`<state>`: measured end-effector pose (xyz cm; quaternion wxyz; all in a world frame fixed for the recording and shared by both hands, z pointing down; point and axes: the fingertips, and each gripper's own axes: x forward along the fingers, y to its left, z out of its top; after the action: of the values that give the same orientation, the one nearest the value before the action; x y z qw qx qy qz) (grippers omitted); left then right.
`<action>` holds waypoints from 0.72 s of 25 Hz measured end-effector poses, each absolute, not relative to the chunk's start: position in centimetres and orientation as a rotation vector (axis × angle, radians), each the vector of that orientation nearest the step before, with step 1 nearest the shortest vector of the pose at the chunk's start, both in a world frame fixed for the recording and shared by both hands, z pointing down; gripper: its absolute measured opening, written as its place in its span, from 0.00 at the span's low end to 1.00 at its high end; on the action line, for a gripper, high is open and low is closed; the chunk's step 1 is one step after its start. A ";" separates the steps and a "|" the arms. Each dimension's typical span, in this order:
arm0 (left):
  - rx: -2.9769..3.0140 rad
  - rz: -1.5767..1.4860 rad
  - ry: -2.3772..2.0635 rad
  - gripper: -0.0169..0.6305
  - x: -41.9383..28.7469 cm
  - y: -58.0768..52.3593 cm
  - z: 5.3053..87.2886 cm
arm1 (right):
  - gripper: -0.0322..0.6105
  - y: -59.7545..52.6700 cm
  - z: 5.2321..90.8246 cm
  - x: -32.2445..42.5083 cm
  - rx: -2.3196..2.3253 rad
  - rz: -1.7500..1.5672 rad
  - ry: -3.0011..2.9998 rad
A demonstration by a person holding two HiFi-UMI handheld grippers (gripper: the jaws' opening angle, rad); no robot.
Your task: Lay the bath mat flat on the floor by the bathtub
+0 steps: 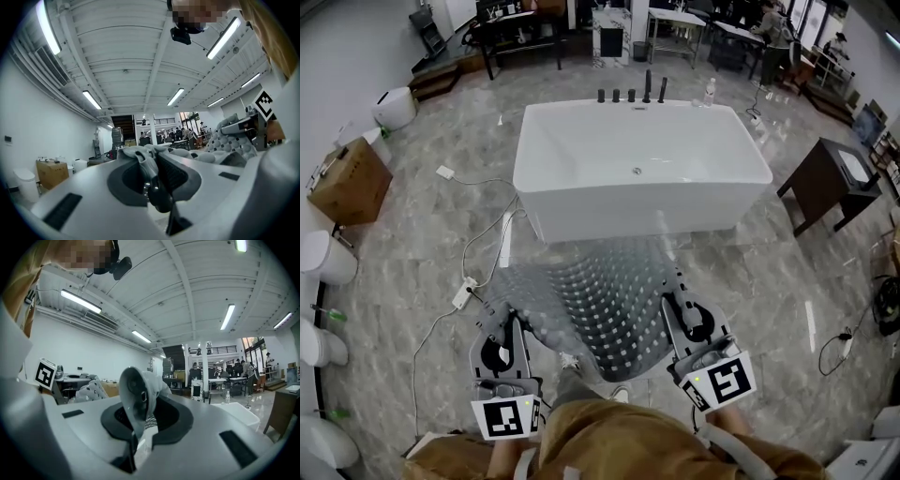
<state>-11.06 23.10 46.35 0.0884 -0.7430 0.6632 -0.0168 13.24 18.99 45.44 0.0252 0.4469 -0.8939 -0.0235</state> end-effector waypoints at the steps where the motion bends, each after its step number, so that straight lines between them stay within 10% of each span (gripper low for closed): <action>1: -2.221 -0.050 1.968 0.12 -11.6 21.9 46.4 | 0.13 17.9 45.5 12.8 1.393 -0.066 -2.757; 18: -2.425 0.009 1.768 0.12 -21.8 4.4 45.0 | 0.13 3.6 43.2 3.3 1.625 -0.087 -2.599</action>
<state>-21.76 4.42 44.98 0.0700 -0.8061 0.5876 0.0030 3.28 3.55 43.20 0.0377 0.5295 -0.8470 -0.0284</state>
